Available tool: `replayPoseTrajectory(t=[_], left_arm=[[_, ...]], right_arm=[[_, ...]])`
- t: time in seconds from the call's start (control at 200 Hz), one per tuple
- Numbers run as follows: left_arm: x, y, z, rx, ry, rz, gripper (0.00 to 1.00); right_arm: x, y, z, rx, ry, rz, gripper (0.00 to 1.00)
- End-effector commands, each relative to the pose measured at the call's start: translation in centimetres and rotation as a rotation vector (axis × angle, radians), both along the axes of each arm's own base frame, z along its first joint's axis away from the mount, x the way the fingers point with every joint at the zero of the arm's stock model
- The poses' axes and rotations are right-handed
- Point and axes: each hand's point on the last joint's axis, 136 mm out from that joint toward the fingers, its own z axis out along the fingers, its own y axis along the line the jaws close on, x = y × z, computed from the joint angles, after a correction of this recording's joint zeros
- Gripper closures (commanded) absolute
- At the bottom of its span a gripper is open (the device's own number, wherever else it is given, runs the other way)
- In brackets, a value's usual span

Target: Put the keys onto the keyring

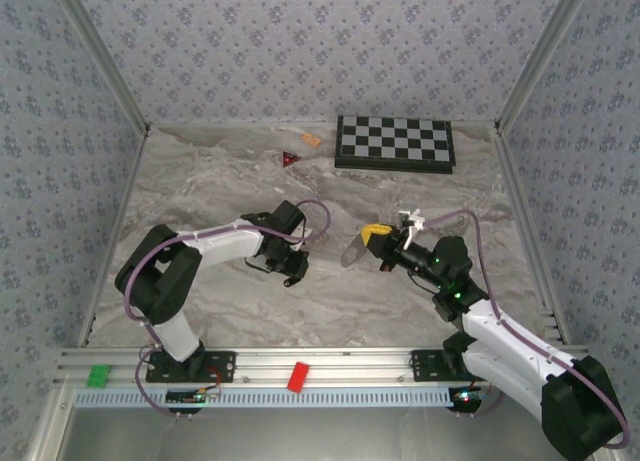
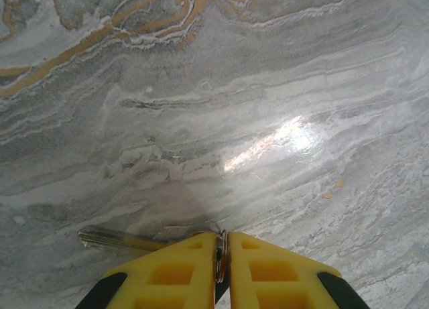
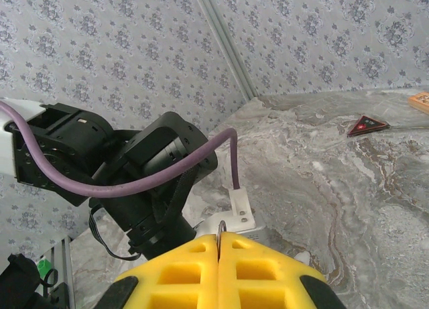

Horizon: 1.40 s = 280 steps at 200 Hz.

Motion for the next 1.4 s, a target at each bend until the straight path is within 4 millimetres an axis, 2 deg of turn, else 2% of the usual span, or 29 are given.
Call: replayPoseTrajectory(t=[0.0,0.2,0.375,0.5,0.54,0.735,0.785,0.905,1.394], left_arm=[[-0.3,-0.4,0.2,0.003,0.014,-0.028,0.86],[-0.3,-0.3,0.1,0.007,0.016,-0.028,0.87],[-0.1,-0.5,0.5,0.000,0.006,-0.026,0.95],[-0.1,-0.4,0.7,-0.002,0.000,-0.023,0.96],[0.0,-0.4,0.8,-0.006,-0.004,-0.022,1.00],[-0.1,-0.5,1.1,-0.011,-0.011,-0.022,1.00],[-0.1,-0.4,1.0,-0.008,-0.008,-0.021,0.90],[-0.1,-0.4,1.0,-0.006,-0.011,-0.020,0.84],[-0.1,-0.3,1.1,-0.005,-0.012,-0.019,0.88]], right_arm=[[-0.2,0.1,0.8,0.004,-0.041,0.008,1.00],[-0.3,0.1,0.8,0.004,-0.043,0.009,1.00],[-0.2,0.1,0.8,0.003,-0.042,0.009,1.00],[-0.2,0.1,0.8,0.002,-0.044,0.009,1.00],[-0.2,0.1,0.8,0.002,-0.043,0.009,1.00],[-0.2,0.1,0.8,0.004,-0.044,0.010,1.00],[-0.2,0.1,0.9,0.003,-0.046,0.009,1.00],[-0.2,0.1,0.8,0.002,-0.043,0.009,1.00],[-0.2,0.2,0.7,0.004,-0.039,0.010,1.00]])
